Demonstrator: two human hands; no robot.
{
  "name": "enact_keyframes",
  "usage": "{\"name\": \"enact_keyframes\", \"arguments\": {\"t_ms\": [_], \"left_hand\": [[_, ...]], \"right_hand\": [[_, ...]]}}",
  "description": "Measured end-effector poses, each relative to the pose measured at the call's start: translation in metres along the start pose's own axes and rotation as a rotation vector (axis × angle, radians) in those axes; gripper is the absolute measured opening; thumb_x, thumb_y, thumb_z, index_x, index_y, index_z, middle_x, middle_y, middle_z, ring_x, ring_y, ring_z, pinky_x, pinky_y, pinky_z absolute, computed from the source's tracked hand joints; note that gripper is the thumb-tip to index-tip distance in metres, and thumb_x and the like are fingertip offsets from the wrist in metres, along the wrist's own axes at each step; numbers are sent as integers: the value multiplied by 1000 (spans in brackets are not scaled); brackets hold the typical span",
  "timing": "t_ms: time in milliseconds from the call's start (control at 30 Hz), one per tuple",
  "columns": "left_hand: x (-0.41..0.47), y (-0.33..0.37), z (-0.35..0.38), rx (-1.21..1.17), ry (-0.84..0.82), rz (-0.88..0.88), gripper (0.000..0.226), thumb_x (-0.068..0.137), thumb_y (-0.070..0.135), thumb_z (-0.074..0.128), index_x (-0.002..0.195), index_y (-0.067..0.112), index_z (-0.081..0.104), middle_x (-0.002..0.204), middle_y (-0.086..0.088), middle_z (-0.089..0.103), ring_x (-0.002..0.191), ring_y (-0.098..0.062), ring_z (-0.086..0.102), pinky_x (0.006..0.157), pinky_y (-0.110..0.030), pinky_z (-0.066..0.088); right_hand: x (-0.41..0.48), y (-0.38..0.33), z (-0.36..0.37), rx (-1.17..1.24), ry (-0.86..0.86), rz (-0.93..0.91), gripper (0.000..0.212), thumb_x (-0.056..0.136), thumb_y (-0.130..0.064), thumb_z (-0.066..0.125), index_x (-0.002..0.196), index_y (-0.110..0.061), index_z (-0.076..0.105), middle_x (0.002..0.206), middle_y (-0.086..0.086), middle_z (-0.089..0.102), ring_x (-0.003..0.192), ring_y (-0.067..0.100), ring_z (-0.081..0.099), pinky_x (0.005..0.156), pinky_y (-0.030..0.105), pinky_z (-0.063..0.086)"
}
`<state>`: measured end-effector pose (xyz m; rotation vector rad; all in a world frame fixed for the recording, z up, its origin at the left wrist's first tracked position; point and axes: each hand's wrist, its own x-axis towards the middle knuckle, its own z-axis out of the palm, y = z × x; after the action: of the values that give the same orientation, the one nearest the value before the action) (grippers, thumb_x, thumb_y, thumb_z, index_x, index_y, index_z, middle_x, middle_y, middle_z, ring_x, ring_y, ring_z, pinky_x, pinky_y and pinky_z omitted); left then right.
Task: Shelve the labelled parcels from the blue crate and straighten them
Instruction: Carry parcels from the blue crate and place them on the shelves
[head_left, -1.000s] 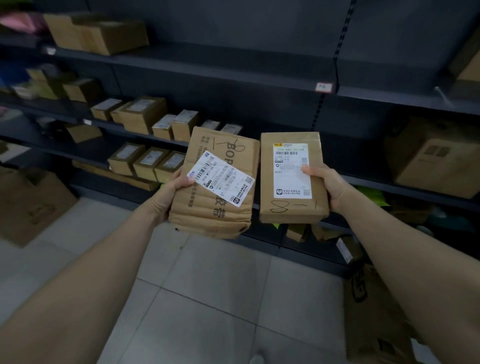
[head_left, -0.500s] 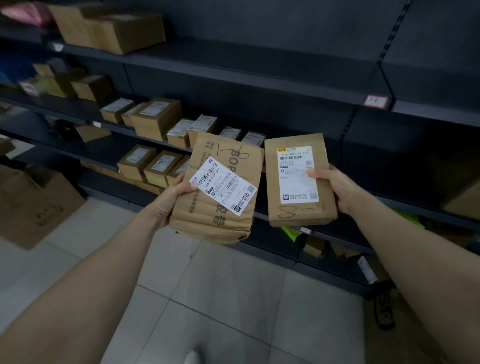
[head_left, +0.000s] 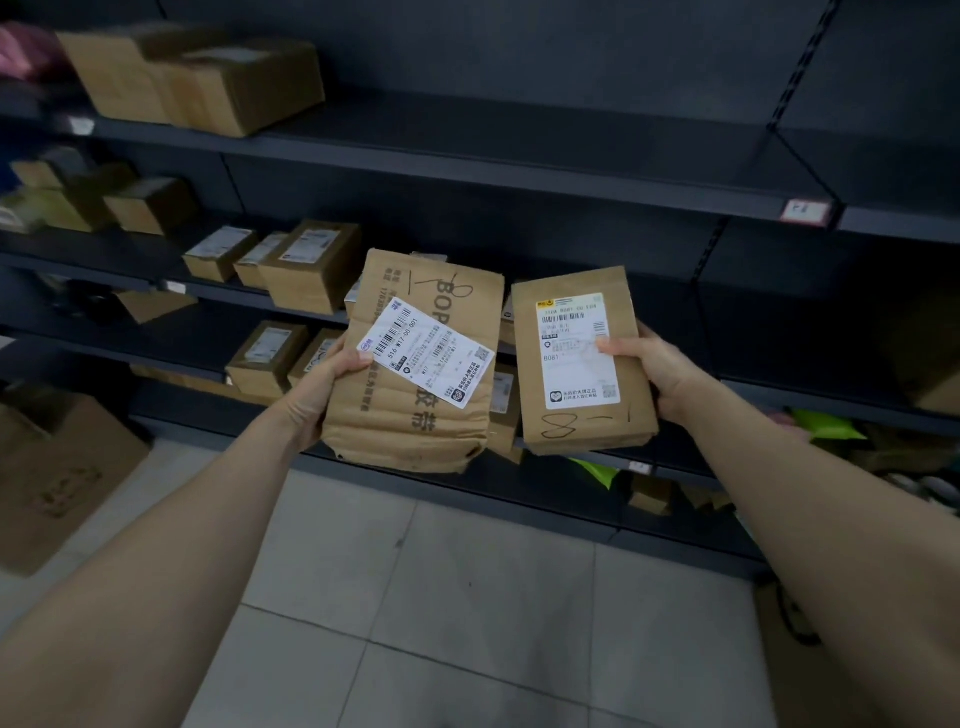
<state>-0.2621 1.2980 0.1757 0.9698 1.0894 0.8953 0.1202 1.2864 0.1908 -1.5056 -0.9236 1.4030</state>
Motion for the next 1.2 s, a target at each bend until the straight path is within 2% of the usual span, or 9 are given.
{"name": "enact_keyframes", "arguments": {"t_ms": [100,233,400,500,633,800,933,1067,1200], "left_hand": [[8,1,-7,-13,-21,-18,43,72,33,65,114,34,58,99,-5,74,83,-21,72,65,-35,58],[22,-1,-1,-33,-22,-74,58,71,31,65,126,22,53,97,-7,74,79,-21,73,60,-32,58],[46,-13,20,-31,-23,-108,67,71,31,64,135,18,48,117,-14,66,93,-25,68,71,-35,57],[65,-36,31,-44,-7,-157,55,78,31,62,131,16,53,108,-12,71,91,-24,69,73,-35,57],[88,-68,43,-106,0,-157,32,91,27,51,120,16,58,93,-5,76,81,-17,73,62,-28,58],[112,-109,43,-178,21,-75,25,92,22,47,107,18,66,96,-4,76,85,-17,72,64,-27,58],[128,-146,34,-112,21,-66,29,89,26,50,89,26,79,96,-1,76,86,-16,72,65,-28,58],[144,-183,27,-98,-7,-77,27,66,35,68,89,26,79,99,-4,75,87,-19,72,66,-31,59],[165,-221,20,-158,-8,-90,30,75,31,55,91,22,79,98,-7,75,87,-21,72,65,-31,58]], "right_hand": [[6,8,0,3,42,30,58,76,-20,75,128,-31,53,109,6,72,95,29,71,80,50,57],[14,19,-10,13,74,81,61,75,-21,77,130,-30,52,109,7,73,96,30,70,85,53,55],[33,39,-25,-1,51,148,63,72,-25,78,129,-30,52,109,5,73,100,31,69,91,56,51],[50,60,-35,-26,6,182,65,70,-28,80,130,-31,53,110,4,73,102,29,68,91,55,51],[76,107,-42,-45,-19,266,65,67,-36,81,127,-34,57,112,4,72,106,30,66,93,57,49],[122,169,-48,-28,46,331,63,68,-38,81,126,-34,58,118,7,67,110,33,61,95,59,46],[168,205,-49,-2,105,345,57,68,-39,82,121,-30,62,114,7,68,104,30,64,85,57,53],[213,233,-48,39,114,351,41,69,-39,81,107,-29,66,97,5,73,86,25,69,51,40,56],[254,263,-52,65,110,336,39,72,-36,79,108,-24,67,82,3,77,79,23,71,54,38,57]]}}
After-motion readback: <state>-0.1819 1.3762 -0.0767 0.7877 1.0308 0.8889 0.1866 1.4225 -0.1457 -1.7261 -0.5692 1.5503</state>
